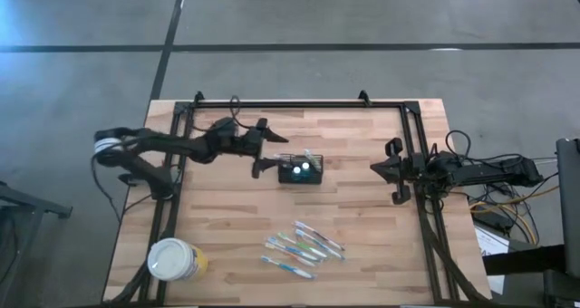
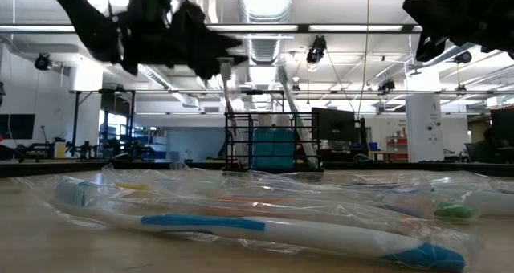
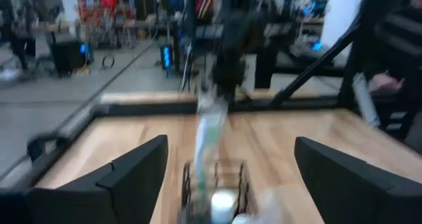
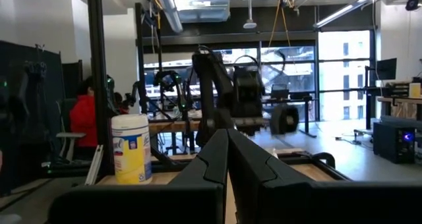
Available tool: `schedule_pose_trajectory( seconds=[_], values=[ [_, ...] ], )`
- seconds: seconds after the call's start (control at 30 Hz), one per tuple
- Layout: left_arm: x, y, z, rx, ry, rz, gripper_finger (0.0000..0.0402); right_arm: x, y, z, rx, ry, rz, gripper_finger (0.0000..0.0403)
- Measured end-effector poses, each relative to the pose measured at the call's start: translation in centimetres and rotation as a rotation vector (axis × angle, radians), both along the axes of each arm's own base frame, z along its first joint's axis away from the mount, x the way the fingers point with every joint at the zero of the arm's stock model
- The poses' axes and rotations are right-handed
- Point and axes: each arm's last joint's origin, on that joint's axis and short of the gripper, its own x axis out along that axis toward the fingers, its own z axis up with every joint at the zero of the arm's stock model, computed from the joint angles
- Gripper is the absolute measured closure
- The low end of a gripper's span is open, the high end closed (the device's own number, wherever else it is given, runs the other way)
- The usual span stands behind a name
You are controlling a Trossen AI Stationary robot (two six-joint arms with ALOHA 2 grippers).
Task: Pick & Place toothbrushing station
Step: Put the top purple toothbrush into the black organizer, then put the purple toothbrush into the black organizer
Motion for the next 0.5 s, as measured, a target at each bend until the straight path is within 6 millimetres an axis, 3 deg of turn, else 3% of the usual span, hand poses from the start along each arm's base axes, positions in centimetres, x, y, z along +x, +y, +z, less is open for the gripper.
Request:
schedule_pose_trajectory(
  seconds=[0.27, 0.4, 0.5],
  values=[
    [-5.7, -2.2, 6.7, 0.046, -0.117, -0.009, 0.0069, 0.0, 0.0, 0.0, 0.013, 0.000, 0.004, 0.0394],
    [-9.3, -3.5, 8.8, 0.078, -0.156, -0.006, 0.0072, 0.0, 0.0, 0.0, 0.012, 0.000, 0.004, 0.0394],
    [-11.9, -4.5, 9.6, 0.110, -0.163, 0.004, 0.0097, 0.0, 0.0, 0.0, 0.012, 0.000, 0.004, 0.0394]
  ],
)
